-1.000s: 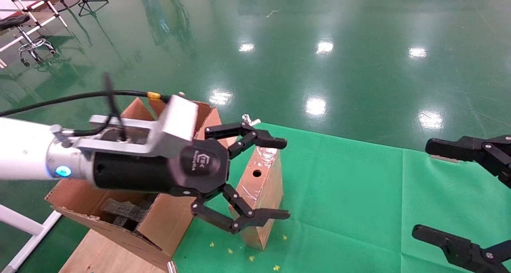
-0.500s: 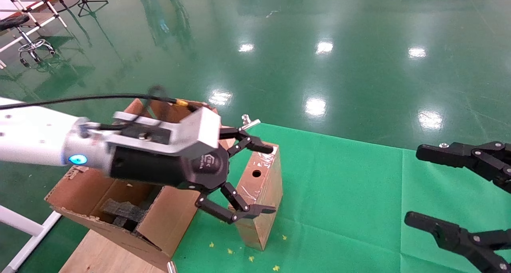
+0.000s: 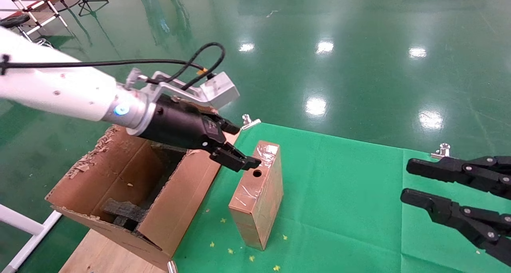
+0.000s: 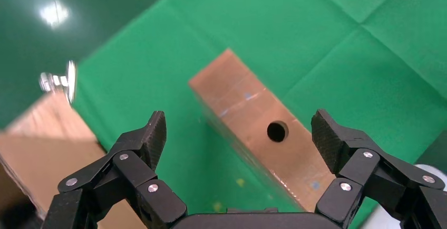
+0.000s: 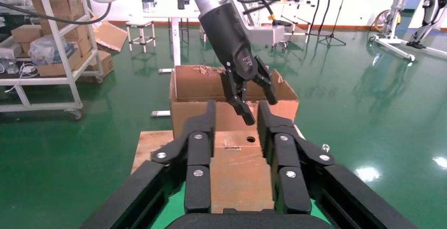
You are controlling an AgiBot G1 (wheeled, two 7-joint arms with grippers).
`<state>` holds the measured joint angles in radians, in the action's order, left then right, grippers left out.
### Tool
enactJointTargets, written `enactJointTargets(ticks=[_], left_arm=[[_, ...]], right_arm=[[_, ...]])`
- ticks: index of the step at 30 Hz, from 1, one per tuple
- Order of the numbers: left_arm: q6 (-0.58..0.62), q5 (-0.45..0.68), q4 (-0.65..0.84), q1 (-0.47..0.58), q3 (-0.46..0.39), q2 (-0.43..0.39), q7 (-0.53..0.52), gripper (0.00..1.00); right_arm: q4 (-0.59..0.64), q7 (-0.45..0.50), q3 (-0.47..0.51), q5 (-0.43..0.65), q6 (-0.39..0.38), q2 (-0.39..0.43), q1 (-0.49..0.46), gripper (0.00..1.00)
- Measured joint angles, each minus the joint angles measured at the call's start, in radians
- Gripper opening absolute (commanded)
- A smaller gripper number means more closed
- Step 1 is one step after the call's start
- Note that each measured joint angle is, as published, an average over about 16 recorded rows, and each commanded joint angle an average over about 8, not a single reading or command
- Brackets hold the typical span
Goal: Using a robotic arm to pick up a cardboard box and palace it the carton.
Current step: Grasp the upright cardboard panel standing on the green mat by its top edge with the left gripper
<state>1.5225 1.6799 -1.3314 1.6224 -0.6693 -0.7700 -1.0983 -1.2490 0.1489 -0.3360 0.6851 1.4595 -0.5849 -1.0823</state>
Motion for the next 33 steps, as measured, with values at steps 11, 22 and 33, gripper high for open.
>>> enactJointTargets(ticks=[11,22,33], left_arm=[[0.044,0.111,0.020,0.083,-0.124,-0.119,-0.328,1.00],[0.044,0.148,0.027,0.119,-0.268,-0.188,-0.448,1.00],[0.020,0.160,0.032,0.132,-0.329,-0.208,-0.452,0.95]], right_arm=[[0.000,0.000,0.000,0.000,0.000,0.000,0.000,0.00],[0.000,0.000,0.000,0.000,0.000,0.000,0.000,0.00],[0.000,0.000,0.000,0.000,0.000,0.000,0.000,0.66]])
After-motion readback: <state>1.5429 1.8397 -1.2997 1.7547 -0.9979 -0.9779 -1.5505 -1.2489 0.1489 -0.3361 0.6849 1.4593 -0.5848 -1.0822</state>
